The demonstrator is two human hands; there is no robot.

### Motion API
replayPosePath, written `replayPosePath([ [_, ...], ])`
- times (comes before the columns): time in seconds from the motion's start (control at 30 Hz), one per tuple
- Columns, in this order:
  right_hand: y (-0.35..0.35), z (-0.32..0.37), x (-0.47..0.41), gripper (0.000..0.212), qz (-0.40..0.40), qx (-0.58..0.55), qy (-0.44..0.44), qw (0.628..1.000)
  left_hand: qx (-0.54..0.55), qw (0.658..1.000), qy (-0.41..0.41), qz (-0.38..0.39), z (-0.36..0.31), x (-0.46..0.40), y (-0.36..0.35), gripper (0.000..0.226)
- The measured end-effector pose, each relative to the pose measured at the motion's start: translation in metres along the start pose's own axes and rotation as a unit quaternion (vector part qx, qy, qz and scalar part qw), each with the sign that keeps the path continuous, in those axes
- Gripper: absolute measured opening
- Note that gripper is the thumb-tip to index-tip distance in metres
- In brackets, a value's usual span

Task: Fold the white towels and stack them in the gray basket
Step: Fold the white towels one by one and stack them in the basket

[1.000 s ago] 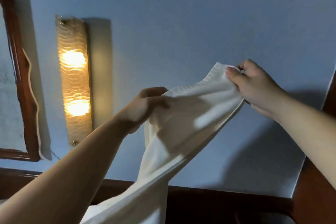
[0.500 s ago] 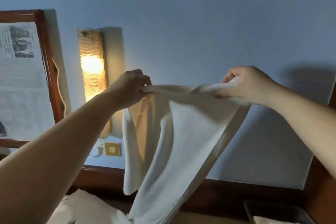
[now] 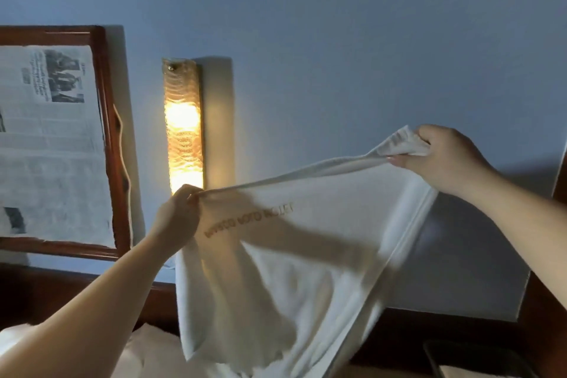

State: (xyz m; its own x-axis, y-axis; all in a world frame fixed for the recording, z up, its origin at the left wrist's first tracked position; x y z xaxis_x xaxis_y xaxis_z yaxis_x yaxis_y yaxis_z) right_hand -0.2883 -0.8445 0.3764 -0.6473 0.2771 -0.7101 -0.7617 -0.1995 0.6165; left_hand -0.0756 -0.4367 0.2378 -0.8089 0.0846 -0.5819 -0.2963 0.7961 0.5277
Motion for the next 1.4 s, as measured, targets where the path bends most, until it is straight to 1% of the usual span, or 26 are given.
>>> replayPosePath([
  [0.1,0.005,-0.004,-0.002,0.037,-0.010,0.002,-0.011,1.000,0.053,0.998,0.014,0.013,-0.014,-0.002,0.016,0.018],
  [0.13,0.008,-0.007,-0.003,0.035,-0.011,-0.009,-0.019,1.000,0.052,0.998,0.008,0.022,-0.020,-0.001,0.023,0.019],
  [0.17,0.012,-0.010,-0.004,0.032,-0.011,-0.027,-0.030,0.999,0.049,0.998,-0.006,0.033,-0.025,-0.001,0.030,0.024],
  [0.27,0.021,-0.019,-0.004,0.017,-0.008,-0.102,-0.064,0.993,0.026,0.994,-0.063,0.088,-0.038,-0.001,0.044,0.060],
  [0.3,0.023,-0.022,-0.003,0.015,-0.009,-0.116,-0.075,0.990,0.017,0.991,-0.080,0.103,-0.040,-0.002,0.045,0.066],
  [0.37,0.027,-0.030,-0.003,0.016,-0.010,-0.134,-0.088,0.987,-0.003,0.988,-0.088,0.124,-0.043,-0.006,0.045,0.065],
  [0.43,0.028,-0.039,-0.004,0.018,-0.004,-0.152,-0.104,0.983,-0.004,0.988,-0.079,0.130,-0.048,-0.008,0.043,0.060],
  [0.47,0.028,-0.045,-0.004,0.019,-0.002,-0.163,-0.113,0.980,-0.005,0.989,-0.075,0.126,-0.052,-0.008,0.042,0.054],
  [0.57,0.020,-0.059,-0.004,0.016,0.005,-0.222,-0.141,0.965,-0.015,0.993,-0.076,0.092,-0.057,-0.007,0.036,0.027],
  [0.63,0.011,-0.061,-0.003,0.016,0.017,-0.269,-0.143,0.952,-0.034,0.994,-0.069,0.081,-0.057,-0.005,0.029,0.026],
  [0.7,0.003,-0.052,-0.002,0.014,0.033,-0.302,-0.126,0.944,-0.039,0.995,-0.036,0.088,-0.050,-0.005,0.018,0.027],
  [0.77,-0.004,-0.035,-0.001,0.007,0.048,-0.315,-0.097,0.943,-0.061,0.990,-0.002,0.127,-0.043,-0.004,0.001,0.020],
  [0.83,-0.014,-0.015,0.000,0.007,0.067,-0.305,-0.066,0.948,-0.089,0.976,0.022,0.198,-0.045,0.001,-0.022,0.008],
  [0.87,-0.021,-0.004,0.000,0.008,0.079,-0.291,-0.048,0.952,-0.089,0.966,0.022,0.241,-0.052,0.007,-0.033,0.007],
  [0.9,-0.026,0.007,0.001,0.011,0.090,-0.272,-0.032,0.957,-0.078,0.956,0.007,0.282,-0.062,0.015,-0.044,0.015],
  [0.93,-0.032,0.018,0.002,0.019,0.105,-0.252,-0.018,0.962,-0.052,0.950,-0.017,0.308,-0.077,0.022,-0.053,0.024],
  [0.97,-0.038,0.026,0.002,0.026,0.121,-0.234,-0.010,0.965,-0.024,0.947,-0.047,0.316,-0.095,0.030,-0.059,0.034],
  [1.03,-0.047,0.038,0.003,0.028,0.137,-0.204,0.000,0.969,0.034,0.947,-0.107,0.302,-0.132,0.044,-0.065,0.054],
  [1.1,-0.056,0.043,0.004,0.028,0.147,-0.184,-0.001,0.972,0.066,0.948,-0.151,0.271,-0.157,0.048,-0.068,0.060],
  [1.17,-0.062,0.044,0.006,0.029,0.155,-0.190,-0.011,0.969,0.081,0.954,-0.167,0.235,-0.171,0.048,-0.071,0.055],
  [1.23,-0.063,0.042,0.008,0.031,0.156,-0.210,-0.033,0.965,0.079,0.963,-0.168,0.196,-0.178,0.043,-0.073,0.038],
  [1.3,-0.063,0.037,0.011,0.027,0.155,-0.224,-0.054,0.961,0.074,0.969,-0.155,0.178,-0.181,0.039,-0.073,0.023],
  [1.33,-0.062,0.035,0.014,0.026,0.152,-0.229,-0.060,0.960,0.084,0.971,-0.144,0.171,-0.181,0.037,-0.073,0.021],
  [1.4,-0.067,0.027,0.026,0.032,0.150,-0.235,-0.068,0.958,0.109,0.974,-0.129,0.148,-0.183,0.035,-0.071,0.021],
])
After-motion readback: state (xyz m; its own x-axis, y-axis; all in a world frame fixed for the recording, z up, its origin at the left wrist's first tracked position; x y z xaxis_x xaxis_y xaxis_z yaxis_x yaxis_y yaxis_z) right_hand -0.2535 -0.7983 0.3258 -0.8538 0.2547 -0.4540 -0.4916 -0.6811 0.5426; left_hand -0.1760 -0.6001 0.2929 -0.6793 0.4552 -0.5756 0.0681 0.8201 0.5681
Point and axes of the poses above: each hand's wrist, its own x-axis away from the middle knuckle, its own y-axis out of the back of the hand, z = x × y, the point moved 4 cm from there along -x, towards the middle knuckle, and after that the axes turned 1 degree about x, right-handed, at the moved point
